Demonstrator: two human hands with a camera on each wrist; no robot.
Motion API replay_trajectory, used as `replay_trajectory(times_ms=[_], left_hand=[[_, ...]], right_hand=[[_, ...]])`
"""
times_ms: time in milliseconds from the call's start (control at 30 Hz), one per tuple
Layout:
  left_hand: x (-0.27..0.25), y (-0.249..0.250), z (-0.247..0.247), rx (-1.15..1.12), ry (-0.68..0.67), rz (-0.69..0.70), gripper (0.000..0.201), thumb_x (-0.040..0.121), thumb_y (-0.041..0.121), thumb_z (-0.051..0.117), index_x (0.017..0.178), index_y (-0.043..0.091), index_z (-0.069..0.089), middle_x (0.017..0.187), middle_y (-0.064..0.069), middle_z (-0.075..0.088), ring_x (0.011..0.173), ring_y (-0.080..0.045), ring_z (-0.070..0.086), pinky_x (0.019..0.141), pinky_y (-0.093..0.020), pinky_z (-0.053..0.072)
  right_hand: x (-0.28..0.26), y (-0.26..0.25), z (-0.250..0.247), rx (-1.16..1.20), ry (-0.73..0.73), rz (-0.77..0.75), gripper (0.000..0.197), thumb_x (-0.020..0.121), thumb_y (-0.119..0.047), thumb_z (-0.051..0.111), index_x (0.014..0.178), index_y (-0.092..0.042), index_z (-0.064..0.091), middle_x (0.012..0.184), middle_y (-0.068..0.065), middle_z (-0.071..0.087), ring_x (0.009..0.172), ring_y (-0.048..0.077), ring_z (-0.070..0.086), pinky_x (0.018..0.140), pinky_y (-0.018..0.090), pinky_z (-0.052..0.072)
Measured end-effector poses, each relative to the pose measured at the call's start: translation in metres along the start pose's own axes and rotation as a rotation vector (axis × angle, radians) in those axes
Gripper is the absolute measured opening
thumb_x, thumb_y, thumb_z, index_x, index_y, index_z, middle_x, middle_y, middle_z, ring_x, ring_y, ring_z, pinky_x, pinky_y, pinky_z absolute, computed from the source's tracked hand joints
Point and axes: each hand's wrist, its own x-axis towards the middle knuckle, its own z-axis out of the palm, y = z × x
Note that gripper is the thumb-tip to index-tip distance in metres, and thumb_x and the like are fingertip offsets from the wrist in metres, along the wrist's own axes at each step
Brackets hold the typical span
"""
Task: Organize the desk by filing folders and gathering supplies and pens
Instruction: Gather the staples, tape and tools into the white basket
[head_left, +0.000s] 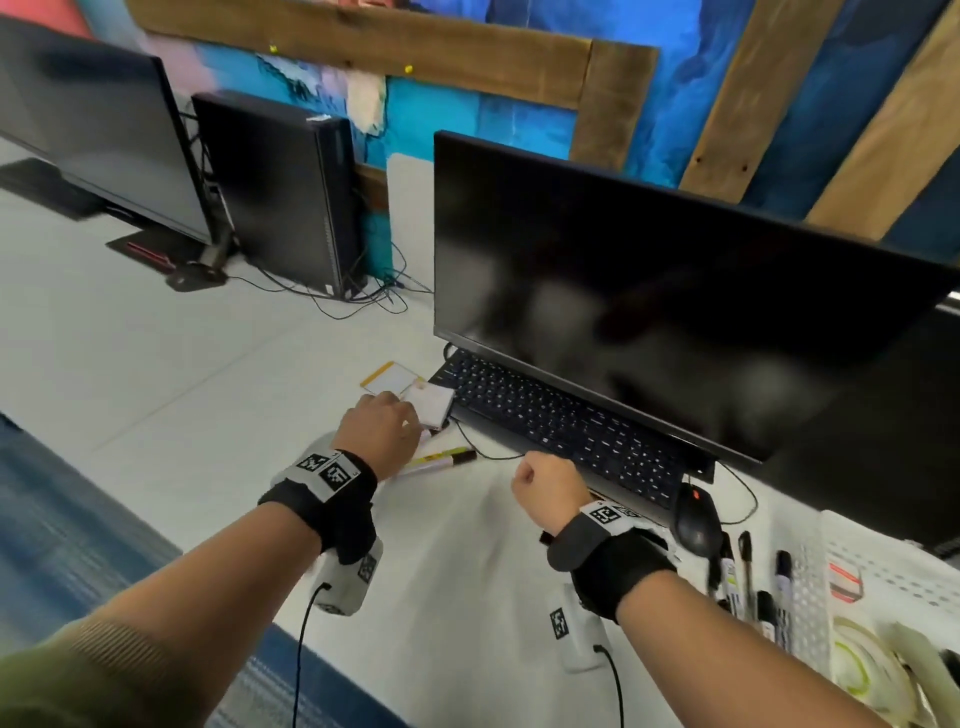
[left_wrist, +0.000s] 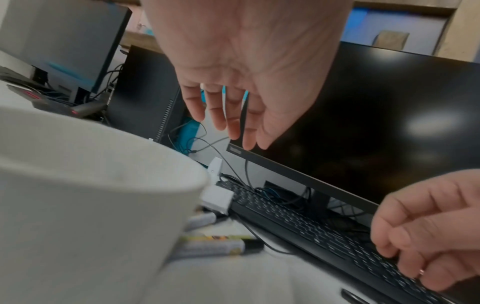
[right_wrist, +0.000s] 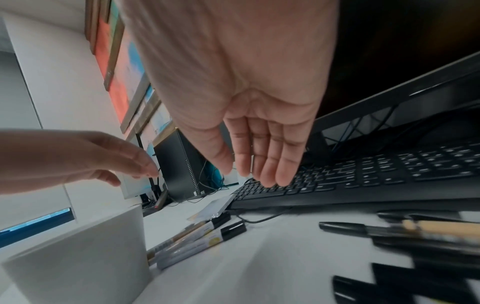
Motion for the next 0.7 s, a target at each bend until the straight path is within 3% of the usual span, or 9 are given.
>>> replay_trajectory(times_ms=[100, 200, 300, 467, 533, 700], left_hand=[[0.022, -0.031, -0.015, 0.047, -0.043, 0.013, 0.029, 0.092, 0.033, 0.048, 0.115, 0.02, 0.06, 0.124, -0.006, 0.055, 0.115, -0.029, 0.047, 0.096, -0.037, 0.042], [0.047, -0.06, -0.029, 0.086, -0.087, 0.032, 0.031, 0.093, 0.032, 0.048, 0.119, 0.02, 0.058, 0.125, -0.007, 0.053, 0.117, -0.029, 0.046, 0.096, -0.038, 0.041], [0.071, -0.082, -0.038, 0.127, -0.127, 0.052, 0.032, 0.093, 0.032, 0.048, 0.121, 0.02, 0.057, 0.126, -0.008, 0.052, 0.118, -0.029, 0.045, 0.096, -0.038, 0.04], [0.109, -0.109, -0.04, 0.178, -0.211, 0.061, 0.031, 0.092, 0.031, 0.048, 0.12, 0.021, 0.056, 0.128, -0.005, 0.051, 0.12, -0.025, 0.044, 0.097, -0.037, 0.04], [0.123, -0.118, -0.035, 0.197, -0.253, 0.061, 0.031, 0.092, 0.032, 0.048, 0.121, 0.022, 0.055, 0.129, -0.004, 0.05, 0.12, -0.025, 0.044, 0.097, -0.036, 0.041], [0.15, -0.127, -0.014, 0.238, -0.369, 0.083, 0.032, 0.092, 0.033, 0.05, 0.122, 0.025, 0.054, 0.13, -0.002, 0.048, 0.122, -0.023, 0.042, 0.096, -0.035, 0.042]], right_hand=[[0.021, -0.021, 0.011, -0.014, -0.011, -0.002, 0.011, 0.087, -0.018, 0.046, 0.085, -0.018, 0.056, 0.107, 0.008, 0.065, 0.102, 0.026, 0.058, 0.069, 0.023, 0.037], [0.041, -0.041, 0.021, -0.027, -0.028, -0.018, 0.015, 0.089, -0.019, 0.048, 0.094, -0.012, 0.06, 0.109, 0.009, 0.064, 0.104, 0.027, 0.058, 0.074, 0.027, 0.042], [0.058, -0.057, 0.028, -0.039, -0.033, -0.032, 0.006, 0.089, -0.021, 0.049, 0.085, -0.018, 0.049, 0.11, 0.011, 0.063, 0.103, 0.028, 0.058, 0.079, 0.03, 0.046], [0.085, -0.071, 0.038, -0.064, -0.072, -0.043, 0.021, 0.09, -0.021, 0.049, 0.072, -0.022, 0.039, 0.113, 0.013, 0.06, 0.102, 0.029, 0.058, 0.075, 0.03, 0.042], [0.097, -0.077, 0.041, -0.098, -0.087, -0.047, 0.007, 0.091, -0.02, 0.049, 0.085, -0.015, 0.048, 0.114, 0.015, 0.058, 0.104, 0.03, 0.057, 0.079, 0.032, 0.044], [0.122, -0.086, 0.051, -0.126, -0.086, -0.031, 0.02, 0.09, -0.016, 0.05, 0.106, -0.006, 0.054, 0.118, 0.015, 0.055, 0.108, 0.03, 0.054, 0.085, 0.034, 0.045]])
